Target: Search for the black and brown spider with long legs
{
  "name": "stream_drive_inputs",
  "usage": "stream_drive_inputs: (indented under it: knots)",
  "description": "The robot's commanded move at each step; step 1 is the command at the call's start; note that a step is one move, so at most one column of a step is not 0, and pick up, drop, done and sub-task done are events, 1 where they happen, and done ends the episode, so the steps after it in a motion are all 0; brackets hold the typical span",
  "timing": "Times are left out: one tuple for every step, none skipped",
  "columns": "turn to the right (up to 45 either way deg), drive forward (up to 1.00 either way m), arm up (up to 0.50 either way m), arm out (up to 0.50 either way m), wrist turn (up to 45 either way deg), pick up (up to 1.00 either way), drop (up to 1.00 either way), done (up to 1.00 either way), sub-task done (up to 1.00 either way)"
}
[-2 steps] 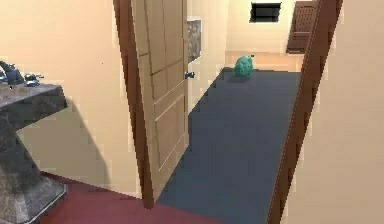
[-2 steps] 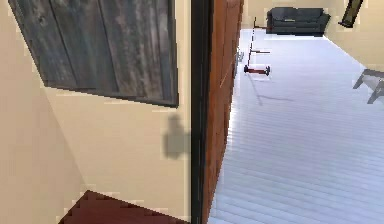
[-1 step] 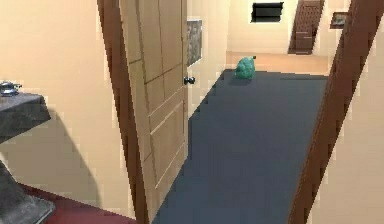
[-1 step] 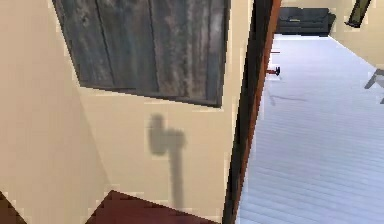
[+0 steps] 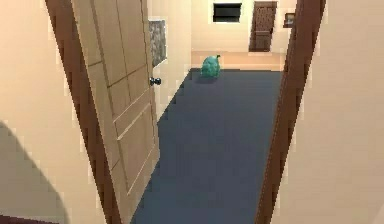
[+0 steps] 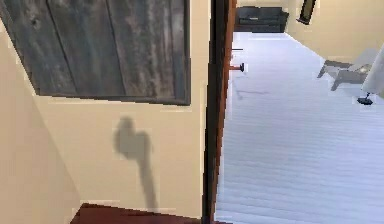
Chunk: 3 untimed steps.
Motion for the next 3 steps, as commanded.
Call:
stream_drive_inputs:
  knots:
    - [0.0, 0.7, 0.0, 0.0, 0.0, 0.0, 0.0, 0.0, 0.0]
    - [9.0, 0.0, 0.0, 0.0, 0.0, 0.0, 0.0, 0.0, 0.0]
    - [0.0, 0.4, 0.0, 0.0, 0.0, 0.0, 0.0, 0.0, 0.0]
